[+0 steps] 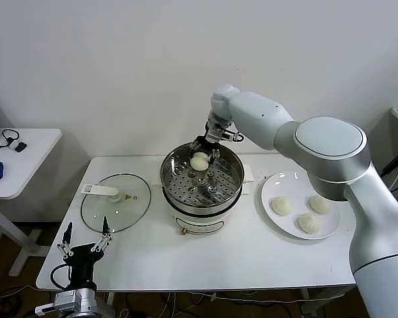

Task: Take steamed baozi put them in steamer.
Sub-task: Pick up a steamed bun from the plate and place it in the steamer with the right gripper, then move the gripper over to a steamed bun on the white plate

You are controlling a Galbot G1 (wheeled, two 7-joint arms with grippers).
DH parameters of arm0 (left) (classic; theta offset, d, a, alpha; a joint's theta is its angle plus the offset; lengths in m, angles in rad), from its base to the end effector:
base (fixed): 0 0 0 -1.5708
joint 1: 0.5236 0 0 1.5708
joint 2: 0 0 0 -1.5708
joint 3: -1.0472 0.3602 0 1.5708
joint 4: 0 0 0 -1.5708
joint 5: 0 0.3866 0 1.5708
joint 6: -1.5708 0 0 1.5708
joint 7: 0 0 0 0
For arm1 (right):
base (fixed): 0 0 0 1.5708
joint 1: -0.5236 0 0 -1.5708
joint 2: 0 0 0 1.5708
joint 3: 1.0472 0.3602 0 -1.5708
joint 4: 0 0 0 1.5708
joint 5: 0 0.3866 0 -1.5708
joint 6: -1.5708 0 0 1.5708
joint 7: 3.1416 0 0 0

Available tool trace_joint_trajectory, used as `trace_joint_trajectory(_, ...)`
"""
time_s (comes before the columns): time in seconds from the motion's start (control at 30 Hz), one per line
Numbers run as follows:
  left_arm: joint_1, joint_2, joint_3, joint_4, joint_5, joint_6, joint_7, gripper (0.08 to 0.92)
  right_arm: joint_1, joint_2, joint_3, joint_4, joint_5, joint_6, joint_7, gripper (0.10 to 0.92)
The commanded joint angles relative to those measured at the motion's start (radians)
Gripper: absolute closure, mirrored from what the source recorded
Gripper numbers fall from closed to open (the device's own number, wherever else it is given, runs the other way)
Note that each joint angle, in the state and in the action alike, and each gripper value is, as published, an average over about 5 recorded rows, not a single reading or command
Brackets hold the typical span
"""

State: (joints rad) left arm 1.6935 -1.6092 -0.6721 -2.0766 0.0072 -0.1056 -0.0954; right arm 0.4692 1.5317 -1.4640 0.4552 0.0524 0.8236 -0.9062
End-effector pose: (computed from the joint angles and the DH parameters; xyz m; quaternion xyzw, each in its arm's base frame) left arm 0.1618 0.0434 -0.3409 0.1182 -0.9923 -0.0326 0.0176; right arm 0.7082 0.1276 -0.1075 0.6640 -0.2075 0.7183 0.0120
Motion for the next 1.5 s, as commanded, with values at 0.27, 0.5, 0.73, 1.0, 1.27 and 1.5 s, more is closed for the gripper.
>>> trace_joint_trajectory(0.27, -0.001, -0.049, -0.002, -0.002, -0.002, -0.001, -0.002, 0.177, -0.021, 0.026, 0.032, -0.064, -0.02, 0.049, -0.001, 0.263)
trace_joint_trajectory(0.5, 0.001, -0.049, -0.002, -0.006, -0.003, -0.002, 0.0, 0.177, 0.026, 0.008, 0.014, -0.04, 0.014, 0.049, -0.011, 0.204)
trace_joint_trajectory(0.73, 0.008, -0.049, -0.002, -0.025, -0.003, 0.004, 0.0, 0.177, 0.172, -0.095, -0.135, 0.148, 0.268, 0.049, -0.078, 0.203)
trace_joint_trajectory(1.0, 0.02, -0.049, 0.005, -0.038, -0.002, 0.008, 0.0, 0.177, 0.419, -0.276, -0.427, 0.532, 0.582, -0.132, -0.047, 0.203)
trace_joint_trajectory(1.27, 0.026, -0.049, 0.015, -0.041, 0.001, 0.009, -0.001, 0.177, 0.523, -0.366, -0.575, 0.635, 0.616, -0.439, -0.046, 0.203)
trace_joint_trajectory(1.5, 0.027, -0.049, 0.01, -0.043, -0.004, 0.011, 0.0, 0.177, 0.544, -0.435, -0.634, 0.729, 0.747, -0.745, -0.051, 0.203)
